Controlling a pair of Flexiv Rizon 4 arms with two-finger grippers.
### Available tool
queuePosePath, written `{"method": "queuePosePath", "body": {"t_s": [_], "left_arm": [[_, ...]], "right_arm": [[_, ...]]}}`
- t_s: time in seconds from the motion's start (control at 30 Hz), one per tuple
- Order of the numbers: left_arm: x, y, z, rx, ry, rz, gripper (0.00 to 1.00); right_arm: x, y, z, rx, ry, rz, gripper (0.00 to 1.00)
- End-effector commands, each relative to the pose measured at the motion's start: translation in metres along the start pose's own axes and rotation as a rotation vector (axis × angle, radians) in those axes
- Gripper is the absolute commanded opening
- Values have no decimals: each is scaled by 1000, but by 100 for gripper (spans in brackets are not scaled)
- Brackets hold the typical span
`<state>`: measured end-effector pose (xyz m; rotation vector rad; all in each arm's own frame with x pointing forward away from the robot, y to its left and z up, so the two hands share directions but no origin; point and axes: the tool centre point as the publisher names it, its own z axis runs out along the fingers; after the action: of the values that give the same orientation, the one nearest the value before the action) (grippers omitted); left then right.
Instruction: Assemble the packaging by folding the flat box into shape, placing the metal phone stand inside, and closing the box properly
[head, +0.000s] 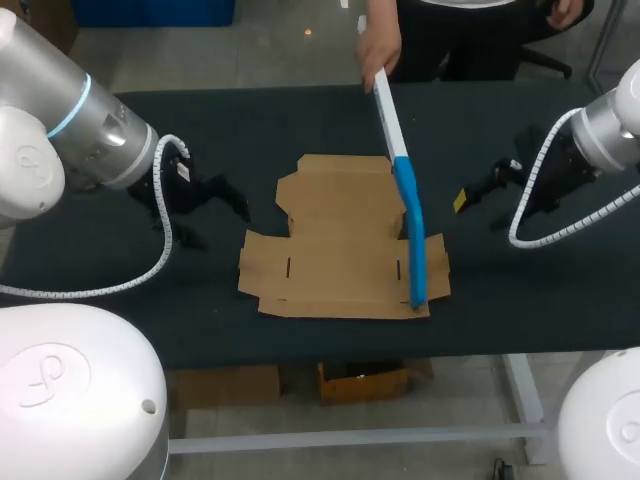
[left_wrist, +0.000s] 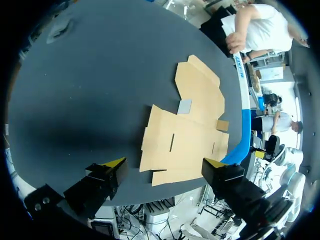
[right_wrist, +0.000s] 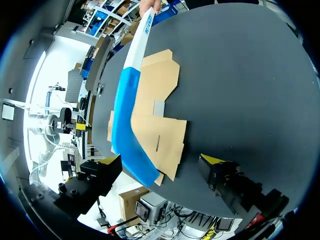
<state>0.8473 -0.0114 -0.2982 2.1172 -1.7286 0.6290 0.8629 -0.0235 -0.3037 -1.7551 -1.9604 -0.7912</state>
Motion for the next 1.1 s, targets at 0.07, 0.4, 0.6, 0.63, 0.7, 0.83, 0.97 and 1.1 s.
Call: {"method": "queuePosePath", "body": {"t_s": [0.07, 0.4, 0.6, 0.63, 0.7, 0.83, 0.97, 1.1], "left_arm": [[-2, -7, -6, -32, -13, 13, 100], [-4, -6, -14, -47, -26, 51, 100], [-5, -5, -20, -57, -18, 59, 100], [-5, -5, -20, -57, -18, 59, 100], [-5, -5, -20, -57, -18, 59, 100], [-5, -5, -20, -57, -18, 59, 100], [-5, -5, -20, -57, -18, 59, 100], [-5, -5, -20, -57, -18, 59, 100]], "right_arm": [[-1, 4, -6, 23, 10, -8, 100], [-1, 1, -17, 35, 3, -25, 100], [-1, 1, -17, 35, 3, -25, 100], [-1, 1, -17, 35, 3, -25, 100], [-1, 1, -17, 35, 3, -25, 100], [-1, 1, -17, 35, 3, -25, 100], [-1, 1, -17, 35, 3, -25, 100], [-1, 1, -17, 35, 3, -25, 100]]}}
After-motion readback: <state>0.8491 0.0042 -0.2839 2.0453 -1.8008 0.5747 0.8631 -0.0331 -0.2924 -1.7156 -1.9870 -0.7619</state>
